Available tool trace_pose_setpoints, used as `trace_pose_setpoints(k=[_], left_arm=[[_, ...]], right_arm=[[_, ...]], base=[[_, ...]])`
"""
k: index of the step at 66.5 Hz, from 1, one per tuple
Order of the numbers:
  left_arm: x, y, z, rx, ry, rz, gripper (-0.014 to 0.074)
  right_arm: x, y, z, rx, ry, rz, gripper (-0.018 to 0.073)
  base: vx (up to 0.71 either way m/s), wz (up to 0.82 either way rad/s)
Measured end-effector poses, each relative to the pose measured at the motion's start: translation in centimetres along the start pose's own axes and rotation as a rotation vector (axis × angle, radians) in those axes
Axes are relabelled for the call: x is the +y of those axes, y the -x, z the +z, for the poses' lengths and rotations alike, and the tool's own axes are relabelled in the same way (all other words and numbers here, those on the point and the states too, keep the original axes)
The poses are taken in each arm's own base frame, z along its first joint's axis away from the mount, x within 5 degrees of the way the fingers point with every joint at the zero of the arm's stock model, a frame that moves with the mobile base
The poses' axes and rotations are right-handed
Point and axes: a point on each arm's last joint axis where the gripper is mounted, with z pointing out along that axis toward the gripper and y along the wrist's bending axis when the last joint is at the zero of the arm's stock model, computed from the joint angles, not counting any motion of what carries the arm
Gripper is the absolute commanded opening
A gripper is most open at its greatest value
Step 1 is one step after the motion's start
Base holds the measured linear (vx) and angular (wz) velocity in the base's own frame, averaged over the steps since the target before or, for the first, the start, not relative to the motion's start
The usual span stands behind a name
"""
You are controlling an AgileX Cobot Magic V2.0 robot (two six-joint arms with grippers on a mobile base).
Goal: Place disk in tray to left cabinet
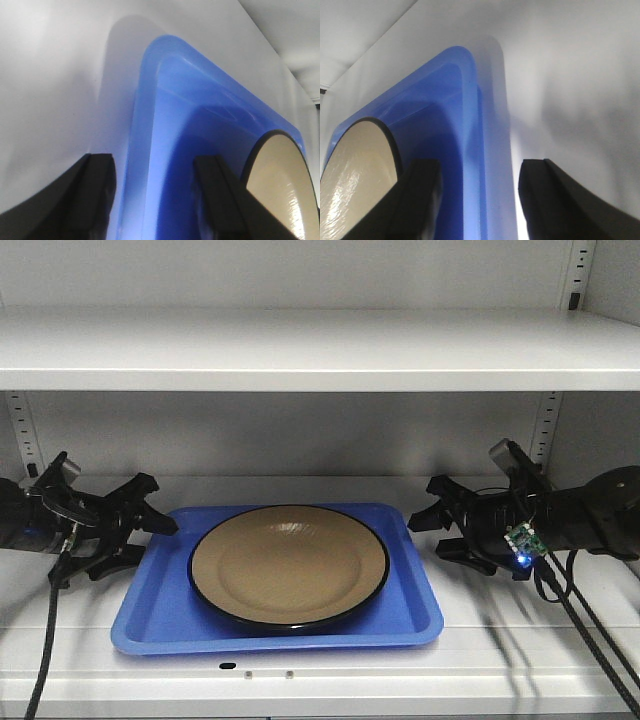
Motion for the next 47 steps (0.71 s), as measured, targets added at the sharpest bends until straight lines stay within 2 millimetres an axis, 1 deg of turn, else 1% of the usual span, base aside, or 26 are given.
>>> trace_pose_setpoints(k=[18,27,34,47], left_arm=[[0.1,0.0,0.0,0.001,0.007,0.009,0.0488],[0.2,0.0,-0.2,0.001,0.042,0.056,0.0488],[0.0,0.1,-1.0,-0.009,0.074,0.114,0.0488],[-0.9,0.2,-3.2,-0.043,0.136,0.24,0.0486]], right_arm=[[0.0,0.0,0.0,0.0,0.0,0.0,0.0421],[0.0,0.0,0.0,0.0,0.0,0.001,0.0421],[0.0,0.0,0.0,0.0,0.0,0.001,0.0421],[0.0,0.0,0.0,0.0,0.0,0.0,0.0421]], base=[[0.0,0.0],[0.0,0.01],[0.0,0.0],[0.0,0.0]])
